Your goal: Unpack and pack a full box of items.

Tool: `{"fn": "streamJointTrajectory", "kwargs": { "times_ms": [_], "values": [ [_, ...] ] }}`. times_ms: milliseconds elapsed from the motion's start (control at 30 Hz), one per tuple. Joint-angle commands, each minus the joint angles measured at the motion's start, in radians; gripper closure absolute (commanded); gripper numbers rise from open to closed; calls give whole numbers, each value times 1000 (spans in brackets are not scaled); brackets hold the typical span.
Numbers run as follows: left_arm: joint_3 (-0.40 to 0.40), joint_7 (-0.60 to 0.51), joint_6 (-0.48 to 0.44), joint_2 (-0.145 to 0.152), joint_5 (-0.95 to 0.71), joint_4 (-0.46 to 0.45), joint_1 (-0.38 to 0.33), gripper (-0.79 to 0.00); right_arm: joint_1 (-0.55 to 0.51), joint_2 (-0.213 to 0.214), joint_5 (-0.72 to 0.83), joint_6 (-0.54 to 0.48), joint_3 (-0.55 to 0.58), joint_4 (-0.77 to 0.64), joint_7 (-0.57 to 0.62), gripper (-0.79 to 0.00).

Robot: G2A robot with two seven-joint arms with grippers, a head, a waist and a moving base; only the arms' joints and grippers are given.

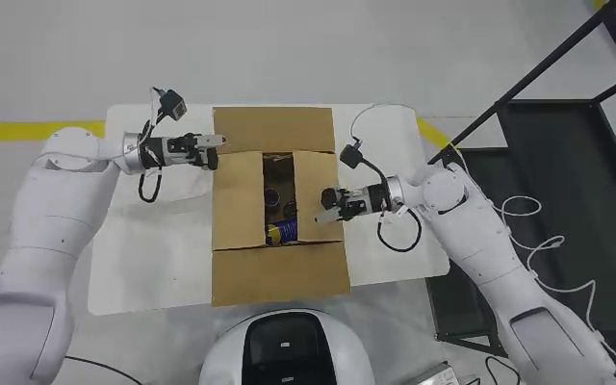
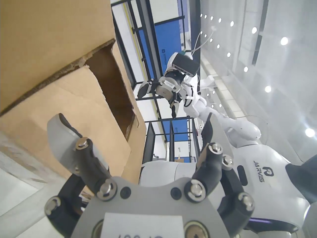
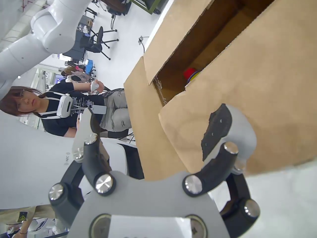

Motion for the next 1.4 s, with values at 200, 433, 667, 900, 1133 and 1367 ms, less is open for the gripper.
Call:
{"fn": "streamJointTrajectory", "kwargs": {
  "times_ms": [200, 433, 667, 900, 1133, 1367],
  "values": [
    [-11, 140, -115, -9, 47, 168, -68, -785, -225, 54, 14, 91, 177, -76, -4, -785],
    [55, 342, -193, -65, 130, 283, -100, -785, -332, 59, -58, 154, 170, -137, -109, -785],
    [111, 472, -210, -123, 191, 358, -123, -785, -379, 58, -82, 197, 129, -163, -126, -785],
    [142, 524, -189, -175, 207, 412, -146, -785, -409, 61, -66, 206, 108, -178, -94, -785],
    [137, 485, -180, -214, 156, 452, -167, -785, -413, 58, 110, 156, 76, -185, 24, -785],
    [95, 346, -232, -224, 58, 484, -176, -785, -382, 58, 295, 111, 85, -150, 111, -785]
  ]
}}
